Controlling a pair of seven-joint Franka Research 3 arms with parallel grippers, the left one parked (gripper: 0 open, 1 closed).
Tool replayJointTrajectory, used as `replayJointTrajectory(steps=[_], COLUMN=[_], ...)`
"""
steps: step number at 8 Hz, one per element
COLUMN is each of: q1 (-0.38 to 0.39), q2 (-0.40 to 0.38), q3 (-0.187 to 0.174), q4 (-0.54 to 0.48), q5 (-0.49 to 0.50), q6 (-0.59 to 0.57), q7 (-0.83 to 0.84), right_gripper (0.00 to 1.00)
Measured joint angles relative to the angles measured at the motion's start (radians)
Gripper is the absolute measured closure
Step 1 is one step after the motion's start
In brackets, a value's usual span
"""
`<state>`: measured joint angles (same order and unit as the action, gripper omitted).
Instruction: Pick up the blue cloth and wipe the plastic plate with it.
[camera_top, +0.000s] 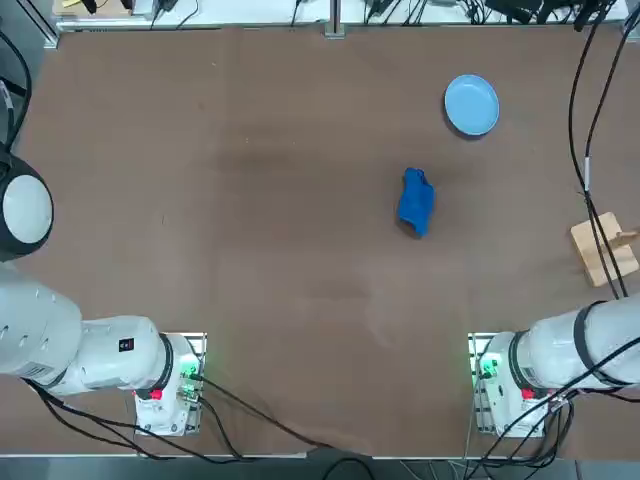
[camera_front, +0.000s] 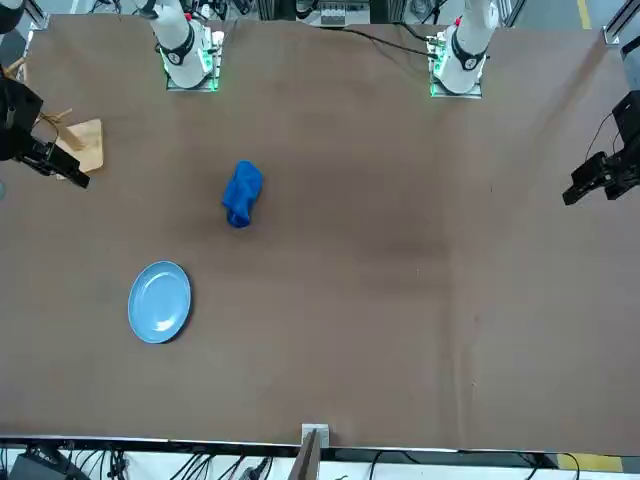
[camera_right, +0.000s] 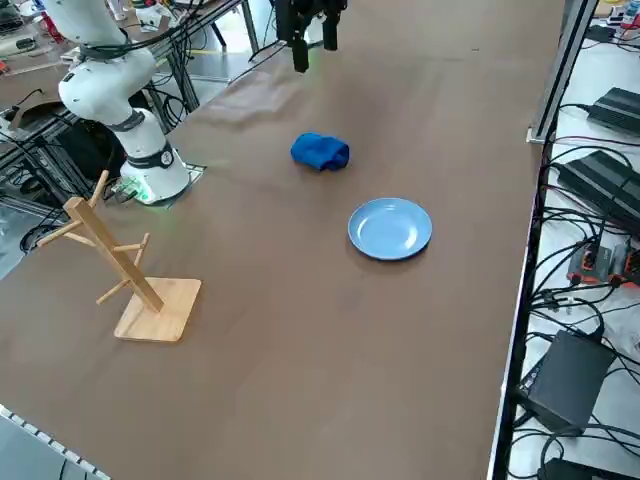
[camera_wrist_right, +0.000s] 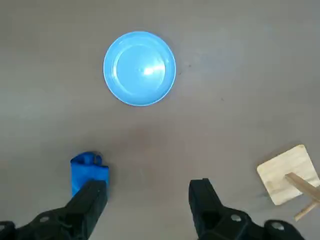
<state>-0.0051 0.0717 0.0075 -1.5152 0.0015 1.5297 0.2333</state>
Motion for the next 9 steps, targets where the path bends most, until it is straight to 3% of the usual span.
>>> replayJointTrajectory(steps=[2, 3, 9], q1=[0.003, 0.005, -0.007], q2=[-0.001, -0.002, -0.006], q3=[0.053, 0.06, 0.047], q4=[0.009, 0.021, 0.057], q5=[-0.014, -0.022, -0.028], q6=[-0.023, -0.035, -0.058], q7=[0.05, 0.056, 0.066], right_gripper=[0.0, 0.0, 0.0])
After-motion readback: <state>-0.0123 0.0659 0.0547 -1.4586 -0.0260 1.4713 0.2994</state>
